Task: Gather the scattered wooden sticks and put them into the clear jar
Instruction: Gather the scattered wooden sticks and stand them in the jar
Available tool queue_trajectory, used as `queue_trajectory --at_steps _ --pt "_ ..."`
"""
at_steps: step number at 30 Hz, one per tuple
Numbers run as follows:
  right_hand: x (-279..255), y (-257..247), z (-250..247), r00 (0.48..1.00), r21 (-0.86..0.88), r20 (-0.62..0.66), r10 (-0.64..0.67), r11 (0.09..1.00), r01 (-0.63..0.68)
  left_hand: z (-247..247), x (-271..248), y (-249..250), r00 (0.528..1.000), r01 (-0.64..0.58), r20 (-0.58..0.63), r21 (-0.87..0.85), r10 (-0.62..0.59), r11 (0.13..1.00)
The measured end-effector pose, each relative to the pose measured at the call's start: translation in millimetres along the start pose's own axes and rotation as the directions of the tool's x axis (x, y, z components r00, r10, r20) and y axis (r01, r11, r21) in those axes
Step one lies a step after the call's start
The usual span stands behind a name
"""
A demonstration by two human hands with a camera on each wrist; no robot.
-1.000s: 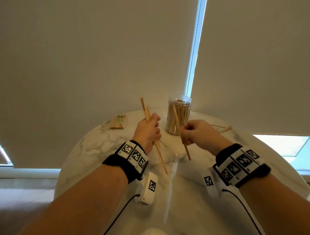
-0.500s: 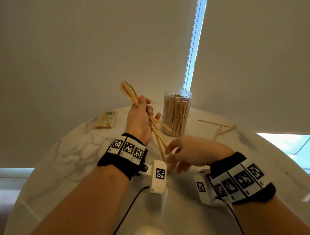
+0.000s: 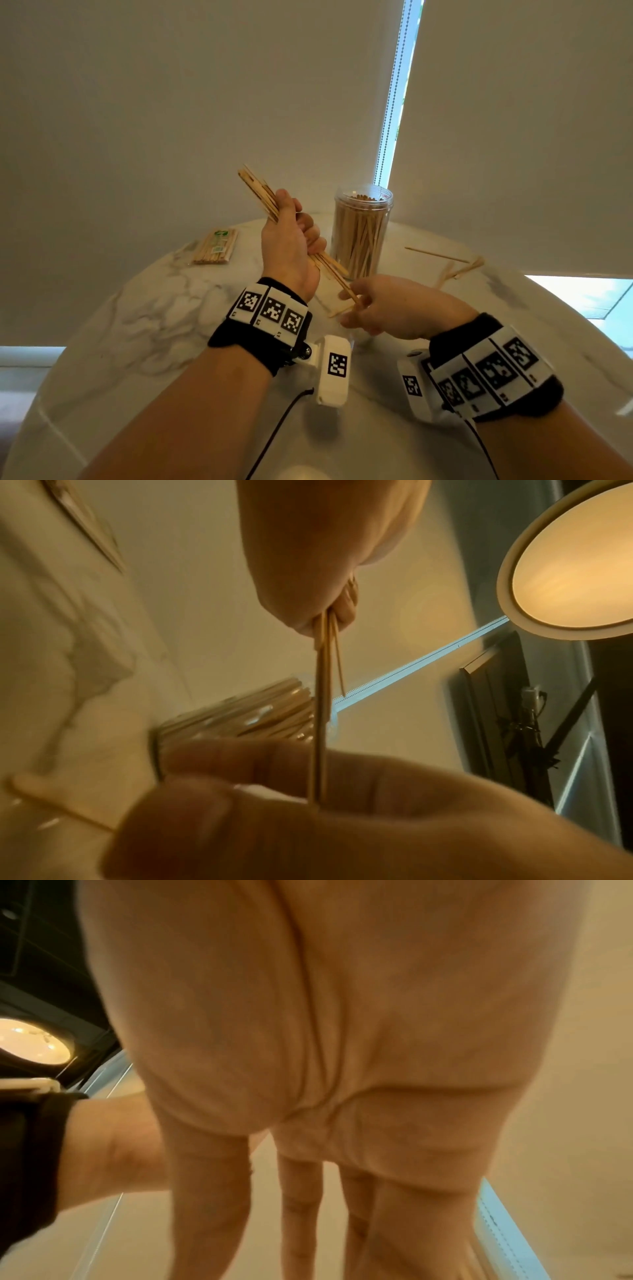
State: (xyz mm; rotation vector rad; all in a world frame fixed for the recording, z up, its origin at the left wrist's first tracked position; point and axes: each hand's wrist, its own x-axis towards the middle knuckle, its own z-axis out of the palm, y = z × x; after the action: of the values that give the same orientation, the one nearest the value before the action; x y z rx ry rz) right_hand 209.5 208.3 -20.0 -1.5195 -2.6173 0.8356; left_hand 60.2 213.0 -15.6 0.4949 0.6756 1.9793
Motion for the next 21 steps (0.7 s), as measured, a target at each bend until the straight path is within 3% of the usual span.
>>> queue_trajectory --at_steps 3,5,8,10,13,21 --pt "-0.6 -3.4 -3.1 0.997 0.151 -0.031 -0.074 0.985 0.078 7.4 -6.1 -3.8 0.999 0.032 0.04 0.024 -0.033 0.999" --pt "-2.5 -8.2 -5.5 0.989 0.161 -0.098 -0.11 0.979 0.125 13.9 -12.4 -10.4 0.994 0.07 0.081 0.051 -0.074 0.996" --pt "-2.9 -8.7 -6.7 0.976 -0.001 -0.141 -0.164 0.986 0.166 19.0 -19.9 -14.7 0.984 0.054 0.158 0.192 -0.085 0.98" --pt "-4.7 -1.1 -10.3 0.994 -0.01 -0.082 -0.074 0.997 0.073 17.8 -17.6 -5.9 0.979 -0.019 0.199 0.324 -0.049 0.946" --pt "-1.0 7.1 -16.4 0.999 -0.125 -0.05 0.004 0.992 -0.011 10.8 -4.0 14.3 0.987 -0.074 0.162 0.419 0.006 0.905" --pt "46.2 -4.2 -4.0 0.999 -0.506 0.026 0.021 0.862 -0.005 -7.7 8.1 4.5 0.98 0.141 0.059 0.477 -0.192 0.867"
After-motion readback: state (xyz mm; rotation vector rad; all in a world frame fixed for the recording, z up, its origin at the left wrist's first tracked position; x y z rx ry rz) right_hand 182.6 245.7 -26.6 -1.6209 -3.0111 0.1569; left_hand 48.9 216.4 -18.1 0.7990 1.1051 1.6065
